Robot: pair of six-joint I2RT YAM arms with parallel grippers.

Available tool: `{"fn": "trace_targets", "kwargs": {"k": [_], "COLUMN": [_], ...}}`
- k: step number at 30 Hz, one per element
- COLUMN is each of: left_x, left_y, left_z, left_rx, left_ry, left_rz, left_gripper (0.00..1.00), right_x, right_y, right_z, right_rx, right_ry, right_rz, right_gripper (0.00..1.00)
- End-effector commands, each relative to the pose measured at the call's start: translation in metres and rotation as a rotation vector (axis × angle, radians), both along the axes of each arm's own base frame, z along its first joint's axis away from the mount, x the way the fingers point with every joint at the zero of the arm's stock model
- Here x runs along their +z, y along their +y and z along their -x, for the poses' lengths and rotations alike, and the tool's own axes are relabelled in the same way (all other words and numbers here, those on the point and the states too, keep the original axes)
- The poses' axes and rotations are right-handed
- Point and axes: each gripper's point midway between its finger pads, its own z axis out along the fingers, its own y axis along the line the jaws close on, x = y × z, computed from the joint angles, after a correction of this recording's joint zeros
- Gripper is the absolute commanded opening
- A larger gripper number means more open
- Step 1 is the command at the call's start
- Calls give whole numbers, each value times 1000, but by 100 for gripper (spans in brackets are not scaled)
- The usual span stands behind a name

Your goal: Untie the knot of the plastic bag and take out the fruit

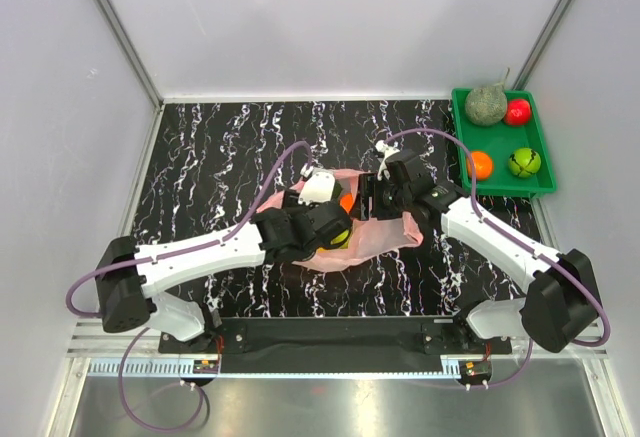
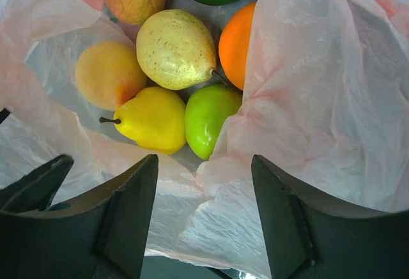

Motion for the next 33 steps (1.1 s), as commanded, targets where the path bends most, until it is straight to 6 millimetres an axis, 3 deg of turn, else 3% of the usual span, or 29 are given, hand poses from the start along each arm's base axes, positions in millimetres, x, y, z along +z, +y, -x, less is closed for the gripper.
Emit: {"fn": "trace_targets", "kwargs": {"k": [1, 4, 6, 8, 9, 11, 13, 14, 16, 17, 20, 29, 33], "left_x": [-9, -25, -39, -47, -48, -55, -49, -61, -50, -59, -58, -74, -80], "left_y": [18, 25, 30, 32, 31, 36, 30, 36, 29, 34, 28, 18, 24], "left_z": [-10, -15, -15, -15, -15, -11, -9, -3, 0, 5, 13, 25, 25], "left_rx": [72, 90, 97, 100, 105, 112, 101, 92, 78, 71, 48, 9, 47], "left_ry": [-20, -2, 12, 21, 23, 28, 15, 28, 1, 6, -2, 25, 35], "left_rz": [-28, -36, -39, -33, -10, -2, 91, 90, 225, 239, 374, 458, 435], "left_gripper": [69, 71, 62, 44, 16, 0, 0, 0, 0, 0, 0, 0, 0], "right_x": [8, 4, 2, -1, -2, -4, -4, -1, -1, 0, 2, 18, -13], "right_y": [4, 5, 6, 8, 9, 14, 21, 30, 40, 47, 54, 90, 105], "right_z": [-8, -7, -7, -5, -5, 2, 6, 15, 23, 30, 30, 42, 49], "right_rx": [3, 11, 13, 27, 36, 82, 133, 186, 248, 279, 273, 353, 390], "right_ry": [-54, -47, -40, -31, -31, -18, -19, -16, -17, -19, -36, -93, -79], "right_rz": [-11, -8, -11, -15, -15, -35, -48, -67, -73, -77, -79, -102, 29], "right_gripper": [69, 70, 70, 70, 70, 69, 67, 67, 67, 67, 65, 59, 66]}}
